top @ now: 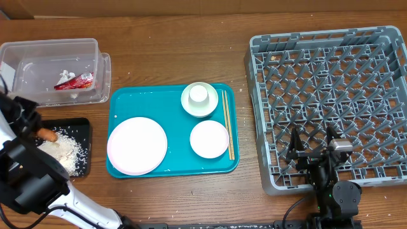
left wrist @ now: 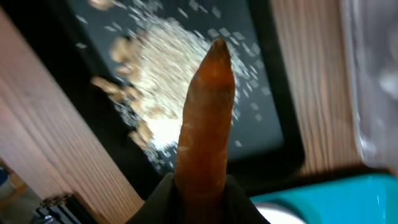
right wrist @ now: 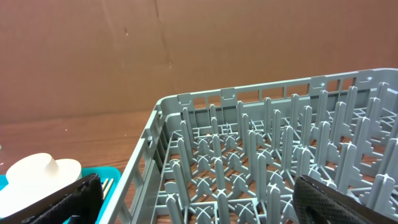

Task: Sort waste into correct bins and load items into the dishwasher
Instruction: 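Lift the carrot and carry it left over the black tray, then lower the carrot onto the black tray and open the left gripper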

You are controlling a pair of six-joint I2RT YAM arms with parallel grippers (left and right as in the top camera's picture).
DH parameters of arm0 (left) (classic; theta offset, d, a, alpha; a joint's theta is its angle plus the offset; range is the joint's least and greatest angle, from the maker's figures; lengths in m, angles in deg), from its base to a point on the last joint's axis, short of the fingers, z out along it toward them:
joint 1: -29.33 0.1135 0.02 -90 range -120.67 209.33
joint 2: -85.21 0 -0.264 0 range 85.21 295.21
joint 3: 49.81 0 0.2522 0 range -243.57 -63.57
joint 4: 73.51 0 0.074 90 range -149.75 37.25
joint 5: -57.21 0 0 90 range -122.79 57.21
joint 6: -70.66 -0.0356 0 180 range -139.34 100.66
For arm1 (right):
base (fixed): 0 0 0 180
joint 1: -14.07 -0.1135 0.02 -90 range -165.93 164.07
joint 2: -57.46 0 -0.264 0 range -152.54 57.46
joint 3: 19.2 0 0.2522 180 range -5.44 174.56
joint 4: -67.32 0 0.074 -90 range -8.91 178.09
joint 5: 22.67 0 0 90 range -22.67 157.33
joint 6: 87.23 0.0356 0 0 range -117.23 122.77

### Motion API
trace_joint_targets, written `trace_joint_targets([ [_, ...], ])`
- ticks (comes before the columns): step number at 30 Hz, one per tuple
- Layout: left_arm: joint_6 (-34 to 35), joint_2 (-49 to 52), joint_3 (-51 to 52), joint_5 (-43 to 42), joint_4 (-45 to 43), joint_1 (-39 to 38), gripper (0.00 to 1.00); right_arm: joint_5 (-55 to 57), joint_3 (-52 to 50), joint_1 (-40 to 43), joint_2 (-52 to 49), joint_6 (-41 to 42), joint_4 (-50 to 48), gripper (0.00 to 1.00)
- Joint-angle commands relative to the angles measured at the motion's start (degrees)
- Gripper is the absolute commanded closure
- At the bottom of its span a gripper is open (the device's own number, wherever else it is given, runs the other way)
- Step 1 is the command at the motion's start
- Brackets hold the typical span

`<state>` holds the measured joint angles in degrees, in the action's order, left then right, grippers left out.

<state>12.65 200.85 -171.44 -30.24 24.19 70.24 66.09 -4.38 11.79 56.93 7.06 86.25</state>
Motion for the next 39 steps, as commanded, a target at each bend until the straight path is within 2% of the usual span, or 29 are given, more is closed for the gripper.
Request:
trace_joint_targets([
  [1, 3.6, 0.5, 2.0, 3.7, -1.3, 1.4, 0.94, 0.3, -0.6, 0.1, 0.3, 0.2, -0.3, 0.0],
  [7, 4.5, 0.5, 6.9, 3.6, -4.9, 1.5, 0.94, 0.3, -0.6, 0.1, 0.3, 0.2, -0.3, 0.0],
  [17, 4.4, 0.5, 18.6, 3.6, -15.6, 1.6, 0.92, 0.3, -0.6, 0.1, 0.3, 0.2, -0.4, 0.0],
  [23, 4.5, 0.5, 20.5, 3.7, -17.6, 1.6, 0.92, 0.3, -0.6, 0.1, 0.3, 0.2, -0.3, 0.0],
  [26, 4.5, 0.5, 20.5, 3.8, -17.9, 1.6, 0.78, 0.3, -0.6, 0.1, 0.3, 0.2, -0.3, 0.0],
  [39, 4.4, 0.5, 20.5, 4.1, -17.8, 1.6, 0.67, 0.3, -0.6, 0.1, 0.3, 0.2, -0.4, 0.0],
])
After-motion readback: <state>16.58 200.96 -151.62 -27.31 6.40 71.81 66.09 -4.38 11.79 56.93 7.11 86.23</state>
